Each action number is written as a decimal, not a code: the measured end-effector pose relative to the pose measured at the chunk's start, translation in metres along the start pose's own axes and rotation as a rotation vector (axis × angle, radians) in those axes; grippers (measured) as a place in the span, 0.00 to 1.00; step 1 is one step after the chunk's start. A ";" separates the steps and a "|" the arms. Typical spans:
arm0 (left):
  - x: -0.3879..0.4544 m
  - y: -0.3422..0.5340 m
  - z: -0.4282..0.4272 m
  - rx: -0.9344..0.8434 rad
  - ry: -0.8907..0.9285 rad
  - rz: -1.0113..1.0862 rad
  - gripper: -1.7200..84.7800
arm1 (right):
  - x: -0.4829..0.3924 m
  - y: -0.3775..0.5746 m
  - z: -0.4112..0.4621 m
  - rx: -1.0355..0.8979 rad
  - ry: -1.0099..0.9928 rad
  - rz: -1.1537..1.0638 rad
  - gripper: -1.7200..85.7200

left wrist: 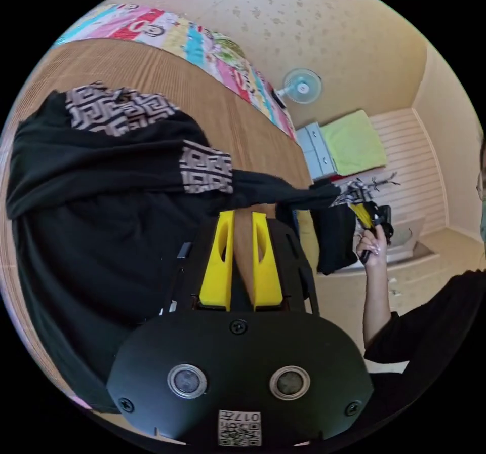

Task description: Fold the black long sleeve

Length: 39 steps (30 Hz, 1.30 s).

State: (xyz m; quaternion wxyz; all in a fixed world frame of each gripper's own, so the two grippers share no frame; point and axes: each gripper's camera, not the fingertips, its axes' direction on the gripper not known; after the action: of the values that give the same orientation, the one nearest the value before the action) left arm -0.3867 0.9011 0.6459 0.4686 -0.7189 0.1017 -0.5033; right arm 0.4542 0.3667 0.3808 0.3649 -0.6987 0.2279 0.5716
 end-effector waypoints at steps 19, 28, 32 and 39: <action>0.208 -0.113 0.034 0.073 0.061 0.521 0.02 | -0.009 -0.011 -0.045 0.280 -0.277 -0.119 0.04; -0.094 -0.068 -0.226 0.636 -0.020 -0.312 0.01 | -0.001 0.014 0.105 -0.151 -0.178 0.020 0.03; -0.166 -0.011 -0.261 0.510 -0.187 -0.457 0.01 | 0.008 0.034 0.171 -0.313 -0.073 0.076 0.04; -0.195 0.016 -0.257 0.487 -0.047 -0.486 0.01 | -0.004 0.000 0.215 -0.262 -0.031 0.113 0.08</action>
State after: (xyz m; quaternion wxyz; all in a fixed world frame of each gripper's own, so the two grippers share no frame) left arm -0.6846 0.8662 0.5251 0.4948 -0.6006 -0.2065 -0.5931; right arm 0.3173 0.5320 0.3672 0.2412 -0.7175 0.1843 0.6270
